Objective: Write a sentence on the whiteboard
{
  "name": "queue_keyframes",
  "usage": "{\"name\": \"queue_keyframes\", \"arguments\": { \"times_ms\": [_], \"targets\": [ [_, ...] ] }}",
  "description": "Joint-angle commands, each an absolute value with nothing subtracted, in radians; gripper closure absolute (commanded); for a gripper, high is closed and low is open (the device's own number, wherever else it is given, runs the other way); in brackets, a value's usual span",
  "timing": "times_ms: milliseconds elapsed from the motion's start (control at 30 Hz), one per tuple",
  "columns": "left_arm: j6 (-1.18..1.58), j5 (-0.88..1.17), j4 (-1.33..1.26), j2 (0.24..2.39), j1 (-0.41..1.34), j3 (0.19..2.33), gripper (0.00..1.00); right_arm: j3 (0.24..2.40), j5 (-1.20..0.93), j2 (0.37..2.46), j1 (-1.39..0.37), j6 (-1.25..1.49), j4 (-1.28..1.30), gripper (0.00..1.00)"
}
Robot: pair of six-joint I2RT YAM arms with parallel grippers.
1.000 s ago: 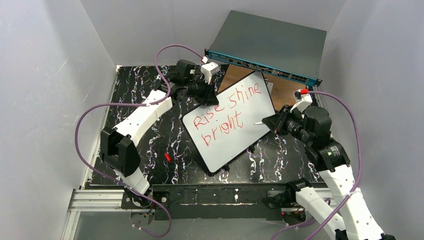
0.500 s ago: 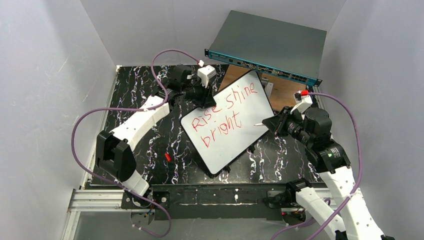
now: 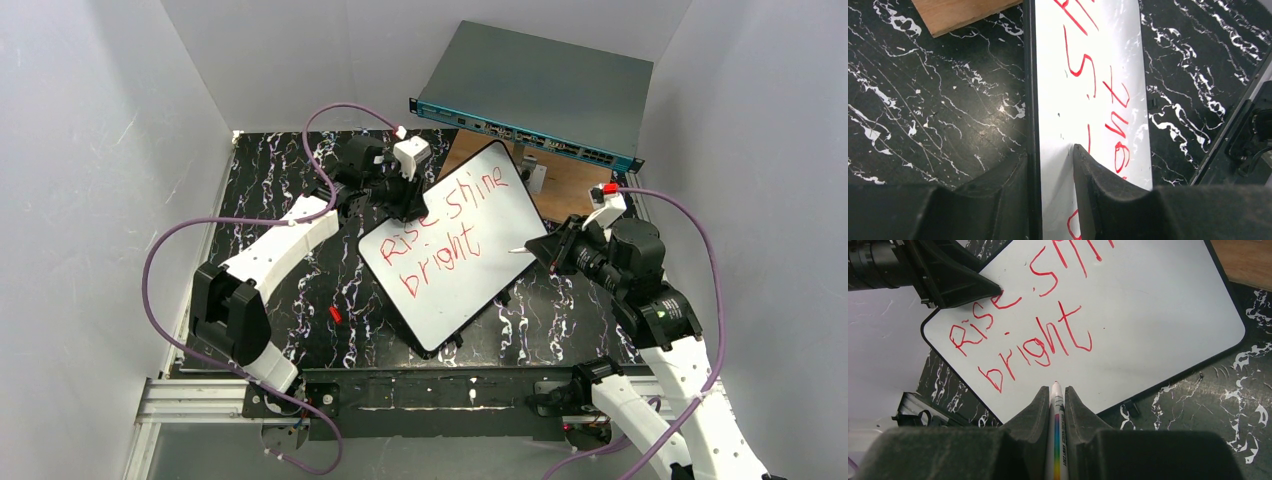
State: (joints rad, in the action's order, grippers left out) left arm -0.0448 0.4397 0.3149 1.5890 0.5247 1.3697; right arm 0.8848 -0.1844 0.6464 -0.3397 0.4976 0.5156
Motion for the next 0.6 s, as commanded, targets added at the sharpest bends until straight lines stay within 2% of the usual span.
{"name": "queue_keyframes", "arguments": {
  "times_ms": [0, 567],
  "targets": [
    [-0.093, 0.46, 0.402, 1.596, 0.558, 1.339, 0.68, 0.886, -0.174, 0.628, -0.334, 0.499, 0.484, 0.99],
    [-0.103, 0.461, 0.375, 1.639, 0.558, 1.342, 0.59, 0.884, -0.167, 0.624, -0.334, 0.497, 0.483, 0.99]
  ]
}}
